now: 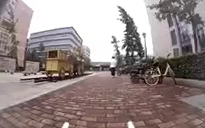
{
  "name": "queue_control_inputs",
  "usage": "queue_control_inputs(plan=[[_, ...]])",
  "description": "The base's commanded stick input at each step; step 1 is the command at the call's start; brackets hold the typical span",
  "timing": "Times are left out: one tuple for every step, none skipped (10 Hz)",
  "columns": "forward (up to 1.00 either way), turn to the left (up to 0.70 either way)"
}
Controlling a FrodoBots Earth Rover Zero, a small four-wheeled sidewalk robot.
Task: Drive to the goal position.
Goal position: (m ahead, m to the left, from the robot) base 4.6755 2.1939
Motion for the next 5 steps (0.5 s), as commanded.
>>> queue_control_inputs(plan=[[0.45, 0.00], [0.45, 0.00], [0.45, 0.00], [0.45, 0.02], [0.45, 0.11]])
